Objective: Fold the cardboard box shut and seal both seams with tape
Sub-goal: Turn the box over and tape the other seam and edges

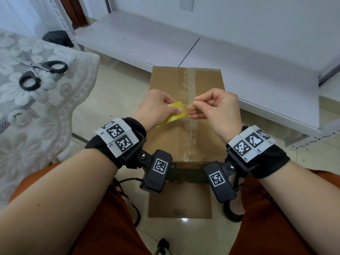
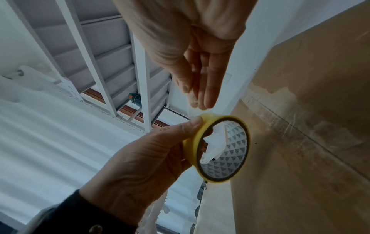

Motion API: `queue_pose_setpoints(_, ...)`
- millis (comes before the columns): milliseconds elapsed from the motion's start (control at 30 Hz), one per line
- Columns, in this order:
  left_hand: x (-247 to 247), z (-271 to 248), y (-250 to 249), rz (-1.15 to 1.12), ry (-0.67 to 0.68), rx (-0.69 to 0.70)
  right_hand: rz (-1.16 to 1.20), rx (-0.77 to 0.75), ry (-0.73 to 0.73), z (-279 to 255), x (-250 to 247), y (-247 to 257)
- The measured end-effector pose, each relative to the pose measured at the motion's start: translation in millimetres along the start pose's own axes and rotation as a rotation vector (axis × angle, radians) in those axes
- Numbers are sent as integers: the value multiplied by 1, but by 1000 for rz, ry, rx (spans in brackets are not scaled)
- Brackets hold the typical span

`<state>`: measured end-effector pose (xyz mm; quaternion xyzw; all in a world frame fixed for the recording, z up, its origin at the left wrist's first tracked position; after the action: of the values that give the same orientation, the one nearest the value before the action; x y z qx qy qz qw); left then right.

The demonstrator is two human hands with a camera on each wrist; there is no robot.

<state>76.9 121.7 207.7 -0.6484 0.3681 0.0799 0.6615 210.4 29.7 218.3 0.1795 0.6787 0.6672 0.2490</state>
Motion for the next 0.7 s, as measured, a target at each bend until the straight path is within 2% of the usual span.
queue_pose_setpoints(167, -2, 0, 1, 173, -50, 91, 16, 41, -1, -2, -3, 0)
queue_pose_setpoints(333, 0, -5, -6, 492, -64, 259, 25, 176, 2, 0, -13, -10)
queue_pose_setpoints(400, 5, -9, -4, 527, -10, 325, -20, 245, 46, 0, -16, -18)
queue_pose_setpoints(467, 12, -14, 0, 506, 122, 353, -86, 266, 65, -1, -19, -25)
queue_pose_setpoints(567, 21, -22, 5, 444, 333, 297, -220, 291, 75, 0, -26, -32)
queue_pose_setpoints(633, 23, -28, 5, 367, 395, 264, -319, 320, 132, -1, -27, -36)
queue_pose_setpoints(700, 23, -33, -1, 287, 384, 287, -371, 322, 180, -4, -27, -38)
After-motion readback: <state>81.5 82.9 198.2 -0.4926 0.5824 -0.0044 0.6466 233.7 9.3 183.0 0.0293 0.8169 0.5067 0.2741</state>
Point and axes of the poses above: each hand's wrist, its own z-axis towards the middle knuckle, its own x-axis out of the palm, y = z × x, the point moved 5 cm from there along z, towards the middle knuckle, and after that the axes turned 6 degrees about -y, right-handed, at the moved point
